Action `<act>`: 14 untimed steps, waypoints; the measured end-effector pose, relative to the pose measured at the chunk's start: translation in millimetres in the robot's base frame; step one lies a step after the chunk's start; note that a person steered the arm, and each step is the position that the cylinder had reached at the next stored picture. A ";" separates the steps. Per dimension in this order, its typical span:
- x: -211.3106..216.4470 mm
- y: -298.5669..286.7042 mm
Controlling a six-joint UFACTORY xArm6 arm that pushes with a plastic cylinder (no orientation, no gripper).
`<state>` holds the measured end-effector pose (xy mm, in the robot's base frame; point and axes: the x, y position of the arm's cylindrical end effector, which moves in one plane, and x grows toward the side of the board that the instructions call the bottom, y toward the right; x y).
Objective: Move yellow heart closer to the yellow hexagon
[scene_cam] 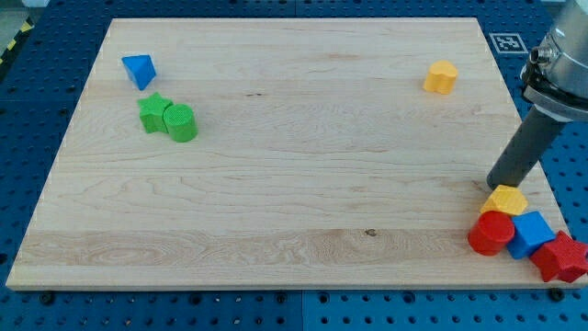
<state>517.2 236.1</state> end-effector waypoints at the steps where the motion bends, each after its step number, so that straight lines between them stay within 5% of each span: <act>1: 0.1 0.0; 4: -112.1 -109.7; 6: -224.1 -111.8; 14: -162.9 -20.1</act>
<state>354.3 216.0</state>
